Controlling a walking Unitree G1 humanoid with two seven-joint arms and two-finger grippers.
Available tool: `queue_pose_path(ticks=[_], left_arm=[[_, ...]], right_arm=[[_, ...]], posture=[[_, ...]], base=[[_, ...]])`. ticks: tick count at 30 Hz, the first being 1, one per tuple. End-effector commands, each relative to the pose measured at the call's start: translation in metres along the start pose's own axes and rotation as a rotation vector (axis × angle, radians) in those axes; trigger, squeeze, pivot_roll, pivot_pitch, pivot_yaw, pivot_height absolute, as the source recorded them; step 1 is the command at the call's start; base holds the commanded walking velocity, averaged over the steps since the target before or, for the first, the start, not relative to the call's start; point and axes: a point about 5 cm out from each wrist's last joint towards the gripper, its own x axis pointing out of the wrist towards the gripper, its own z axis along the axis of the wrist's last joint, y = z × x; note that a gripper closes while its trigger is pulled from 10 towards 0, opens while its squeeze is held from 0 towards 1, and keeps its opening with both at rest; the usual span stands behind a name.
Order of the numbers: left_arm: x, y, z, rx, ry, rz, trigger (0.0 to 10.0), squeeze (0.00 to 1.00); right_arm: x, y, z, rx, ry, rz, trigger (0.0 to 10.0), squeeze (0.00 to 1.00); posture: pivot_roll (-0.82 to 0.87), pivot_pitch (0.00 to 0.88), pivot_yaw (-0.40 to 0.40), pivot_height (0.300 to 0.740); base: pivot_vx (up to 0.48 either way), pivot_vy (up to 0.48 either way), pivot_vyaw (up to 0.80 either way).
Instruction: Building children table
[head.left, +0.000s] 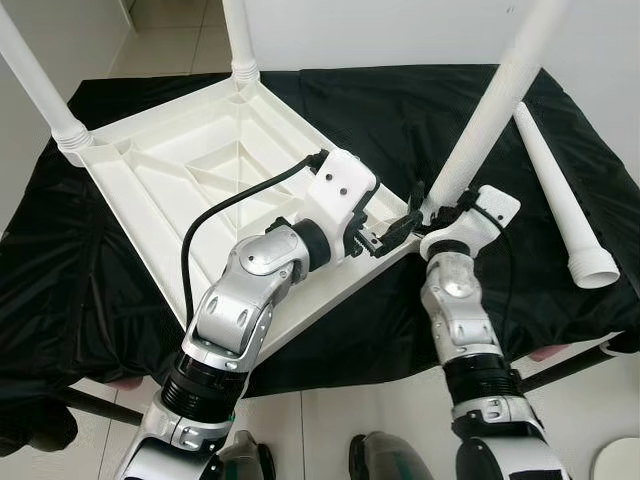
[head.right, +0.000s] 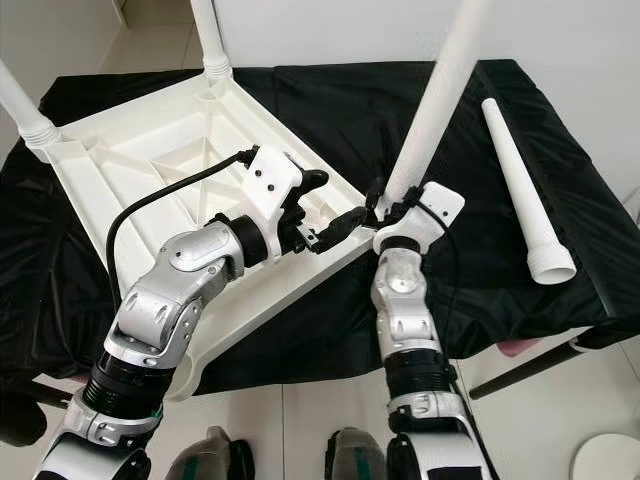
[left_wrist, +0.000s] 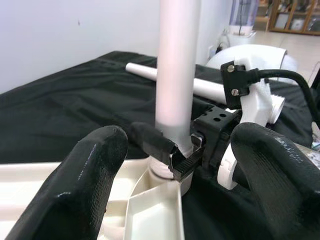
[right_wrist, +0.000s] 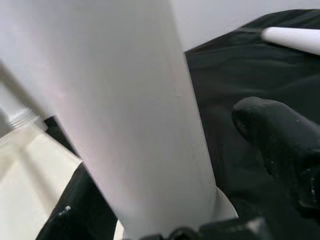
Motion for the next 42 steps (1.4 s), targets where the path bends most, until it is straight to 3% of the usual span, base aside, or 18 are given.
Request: queue_pose_path(ticks=[1, 2, 11, 12, 15, 18, 22, 37, 38, 42], left_arm=[[0.001, 0.0, -0.004, -0.007, 0.007, 0.035, 10.0, 0.0], [0.003, -0.001, -0.003, -0.011, 0.003, 0.035, 10.0, 0.0], [0.003, -0.004, -0.003, -0.02, -0.005, 0.038, 10.0, 0.0], [0.003, -0.004, -0.003, -0.021, -0.006, 0.038, 10.0, 0.0], [0.002, -0.004, -0.003, -0.021, -0.007, 0.041, 10.0, 0.0], [0.002, -0.004, -0.003, -0.021, -0.007, 0.041, 10.0, 0.0], [0.001, -0.003, -0.003, -0.023, -0.006, 0.051, 10.0, 0.0], [-0.002, 0.002, -0.002, -0.034, -0.006, 0.068, 10.0, 0.0], [-0.001, 0.004, 0.002, -0.05, -0.025, 0.066, 10.0, 0.0], [0.001, 0.008, 0.011, -0.114, -0.074, 0.033, 10.0, 0.0]], right_arm=[[0.002, 0.002, 0.0, 0.023, 0.007, 0.035, 10.0, 0.0], [0.003, -0.001, 0.001, 0.018, 0.01, 0.115, 10.0, 0.0], [0.007, -0.012, 0.003, 0.003, 0.025, 0.342, 10.0, 0.0], [0.009, -0.019, 0.001, -0.004, 0.052, 0.415, 0.0, 0.0], [0.01, -0.028, -0.003, -0.013, 0.091, 0.5, 0.0, 0.0], [0.01, -0.028, -0.003, -0.014, 0.093, 0.509, 0.0, 0.0], [0.014, -0.041, -0.004, 0.025, 0.119, 0.512, 0.0, 0.0], [0.015, -0.044, 0.001, 0.055, 0.074, 0.542, 0.0, 0.0], [0.015, -0.044, 0.004, 0.059, 0.052, 0.535, 10.0, 0.0], [0.014, -0.039, 0.011, 0.056, 0.0, 0.542, 10.0, 0.0]], posture=[[-0.22, 0.022, 0.019, 0.74], [-0.23, 0.02, 0.013, 0.74], [-0.22, 0.02, 0.005, 0.74], [-0.22, 0.021, 0.004, 0.74], [-0.22, 0.022, 0.003, 0.74], [-0.22, 0.022, 0.003, 0.74], [-0.21, 0.035, 0.002, 0.74], [-0.2, 0.054, 0.007, 0.74], [-0.19, 0.055, 0.006, 0.74], [-0.19, 0.056, 0.006, 0.74]], base=[[0.0, 0.0, 0.0], [0.0, 0.0, 0.0], [0.0, 0.0, 0.0], [0.0, 0.0, 0.0], [0.0, 0.0, 0.0], [0.0, 0.0, 0.0], [0.0, 0.0, 0.0], [0.0, 0.0, 0.0], [0.0, 0.0, 0.0], [0.0, 0.0, 0.0]])
